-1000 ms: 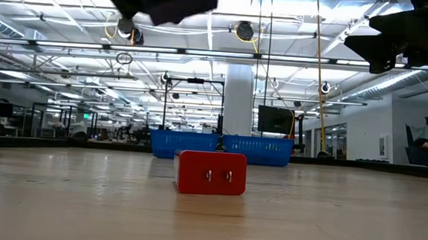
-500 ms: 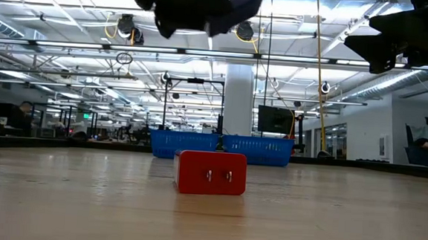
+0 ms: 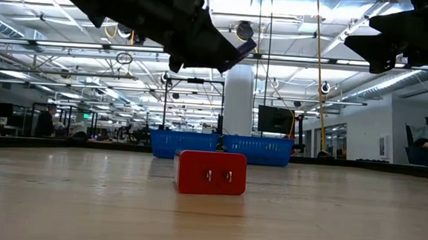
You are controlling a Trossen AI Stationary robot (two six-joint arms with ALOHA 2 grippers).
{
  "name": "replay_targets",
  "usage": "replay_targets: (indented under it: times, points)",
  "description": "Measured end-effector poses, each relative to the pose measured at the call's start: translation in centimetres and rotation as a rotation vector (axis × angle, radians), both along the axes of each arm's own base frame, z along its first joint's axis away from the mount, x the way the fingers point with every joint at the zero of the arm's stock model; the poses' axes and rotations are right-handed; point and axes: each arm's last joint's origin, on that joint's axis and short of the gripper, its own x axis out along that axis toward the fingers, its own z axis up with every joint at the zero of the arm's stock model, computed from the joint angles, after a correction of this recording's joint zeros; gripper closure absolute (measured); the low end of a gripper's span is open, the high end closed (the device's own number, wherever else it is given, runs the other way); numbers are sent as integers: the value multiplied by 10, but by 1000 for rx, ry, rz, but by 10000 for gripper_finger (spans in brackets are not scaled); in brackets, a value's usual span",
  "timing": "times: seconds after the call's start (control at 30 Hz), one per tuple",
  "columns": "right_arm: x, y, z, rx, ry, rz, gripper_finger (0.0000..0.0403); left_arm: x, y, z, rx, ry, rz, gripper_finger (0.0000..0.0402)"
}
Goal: Pick & Place Office items
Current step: Put the dark blue timer into the left blue bin
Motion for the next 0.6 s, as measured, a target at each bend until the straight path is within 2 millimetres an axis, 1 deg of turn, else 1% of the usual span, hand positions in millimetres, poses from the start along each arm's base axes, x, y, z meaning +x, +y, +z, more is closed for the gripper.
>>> replay_targets:
  times: [0.13,0.27,0.37,0.43,0.6]
  points:
    - [0,0,0,0,0,0,121,1,20,0,-17,-3,65,249]
    - [0,0,0,0,0,0,121,1,39,0,-30,-6,127,241]
    - [0,0,0,0,0,0,121,0,56,0,-30,-6,175,242]
    - [0,0,0,0,0,0,121,-1,69,-1,-39,2,220,248]
    - [0,0,0,0,0,0,121,-9,104,-7,-88,56,346,248]
